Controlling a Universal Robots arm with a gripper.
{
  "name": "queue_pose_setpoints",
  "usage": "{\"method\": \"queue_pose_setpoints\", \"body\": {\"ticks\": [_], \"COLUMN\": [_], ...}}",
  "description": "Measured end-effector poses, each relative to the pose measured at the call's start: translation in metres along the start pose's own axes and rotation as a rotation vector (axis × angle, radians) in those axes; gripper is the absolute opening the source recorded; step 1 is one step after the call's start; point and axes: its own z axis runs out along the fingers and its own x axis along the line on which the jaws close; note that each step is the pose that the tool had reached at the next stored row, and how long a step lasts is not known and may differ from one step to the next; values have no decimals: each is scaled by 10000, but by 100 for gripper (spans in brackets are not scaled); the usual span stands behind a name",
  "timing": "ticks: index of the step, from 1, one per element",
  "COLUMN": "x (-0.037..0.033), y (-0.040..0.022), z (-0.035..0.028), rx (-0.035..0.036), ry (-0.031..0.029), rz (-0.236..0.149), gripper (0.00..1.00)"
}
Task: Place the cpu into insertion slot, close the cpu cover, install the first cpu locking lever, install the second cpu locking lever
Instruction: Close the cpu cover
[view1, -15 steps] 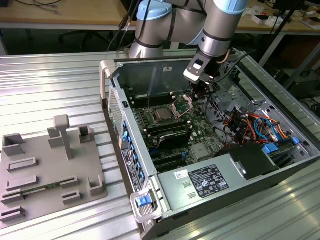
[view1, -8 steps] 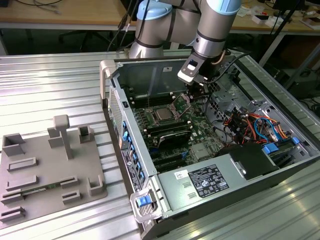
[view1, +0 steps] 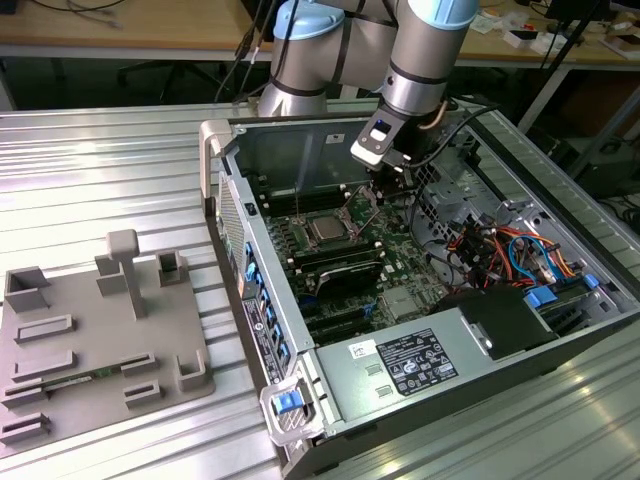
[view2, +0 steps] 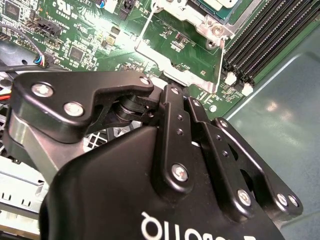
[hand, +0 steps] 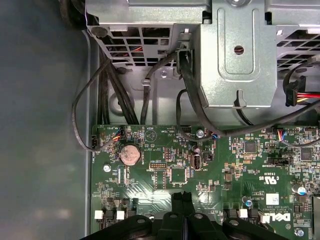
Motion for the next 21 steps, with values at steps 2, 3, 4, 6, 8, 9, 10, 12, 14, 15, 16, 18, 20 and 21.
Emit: {"method": "queue_pose_setpoints", "body": {"ticks": [2,3,4,6,8,9,10,12,14,15,16,18,20,21], "x": [0,0,0,0,0,0,0,0,1,1,1,1,1,1], "y": [-4,-7,-14,-26,-33,-37,-40,-53,-71,-78,-85,-103,-115,-124], "z": [0,0,-1,-1,-1,-1,-1,-2,-2,-3,-3,-4,-4,-5], "rx": [0,0,0,0,0,0,0,0,0,0,0,0,0,0], "ry": [1,0,0,0,0,0,0,0,1,0,1,0,1,1], "rz": [2,2,0,0,0,0,0,0,0,1,1,1,0,0], "gripper": [11,11,11,11,11,11,11,11,11,11,11,11,11,11]}}
